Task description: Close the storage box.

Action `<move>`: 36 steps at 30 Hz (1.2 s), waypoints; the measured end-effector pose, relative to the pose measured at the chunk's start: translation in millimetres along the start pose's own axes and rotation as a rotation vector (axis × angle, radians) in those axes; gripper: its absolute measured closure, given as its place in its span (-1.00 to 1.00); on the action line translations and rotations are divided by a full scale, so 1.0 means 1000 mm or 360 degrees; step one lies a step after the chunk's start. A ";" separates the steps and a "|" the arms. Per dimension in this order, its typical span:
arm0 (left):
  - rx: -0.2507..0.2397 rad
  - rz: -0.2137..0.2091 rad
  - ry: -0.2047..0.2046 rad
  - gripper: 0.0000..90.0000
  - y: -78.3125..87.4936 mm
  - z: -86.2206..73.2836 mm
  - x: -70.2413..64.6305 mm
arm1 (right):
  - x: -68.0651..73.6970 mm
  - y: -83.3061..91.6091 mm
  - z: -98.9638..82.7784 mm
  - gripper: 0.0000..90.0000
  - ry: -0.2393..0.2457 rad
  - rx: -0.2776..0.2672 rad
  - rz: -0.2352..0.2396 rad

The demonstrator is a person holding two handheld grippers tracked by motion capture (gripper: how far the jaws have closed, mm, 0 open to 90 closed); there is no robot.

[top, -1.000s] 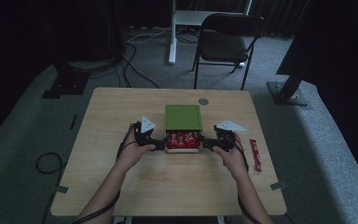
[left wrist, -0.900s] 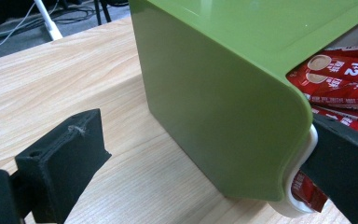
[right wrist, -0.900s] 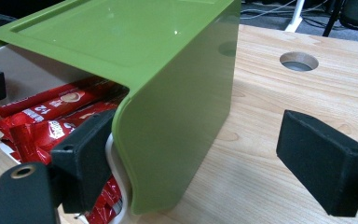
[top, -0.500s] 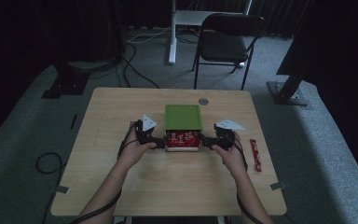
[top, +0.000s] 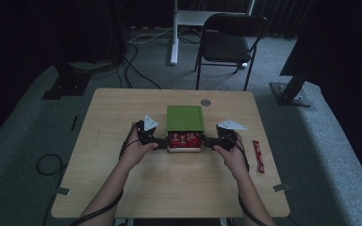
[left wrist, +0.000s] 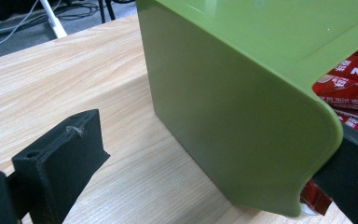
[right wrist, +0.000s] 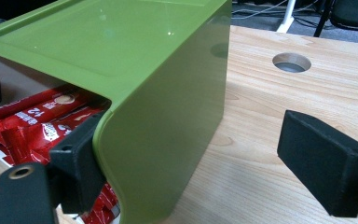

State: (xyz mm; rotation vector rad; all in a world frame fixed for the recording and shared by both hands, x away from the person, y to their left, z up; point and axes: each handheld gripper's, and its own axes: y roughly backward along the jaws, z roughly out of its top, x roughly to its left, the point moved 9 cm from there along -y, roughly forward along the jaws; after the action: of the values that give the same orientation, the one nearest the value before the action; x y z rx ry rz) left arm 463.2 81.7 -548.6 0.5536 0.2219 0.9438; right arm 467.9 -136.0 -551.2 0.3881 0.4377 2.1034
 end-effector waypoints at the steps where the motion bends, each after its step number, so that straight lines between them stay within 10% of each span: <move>1: -0.0007 0.0002 -0.0004 -0.94 0.000 0.000 -0.001 | 0.000 0.000 0.000 -0.70 -0.0004 -0.0001 0.0002; 14: -0.0074 -0.0062 0.0004 -0.94 0.014 0.007 -0.015 | 0.014 0.011 0.010 -0.70 -0.0008 -0.0077 0.0058; 36: -0.0009 0.0008 0.0060 -0.94 0.036 -0.029 0.002 | -0.002 0.028 -0.015 -0.69 -0.0014 -0.0026 0.0006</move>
State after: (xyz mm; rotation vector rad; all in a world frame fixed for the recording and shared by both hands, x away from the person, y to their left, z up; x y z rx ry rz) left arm 427.3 109.9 -553.8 0.5316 0.2516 0.9600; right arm 441.9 -154.4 -551.5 0.3890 0.4148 2.1068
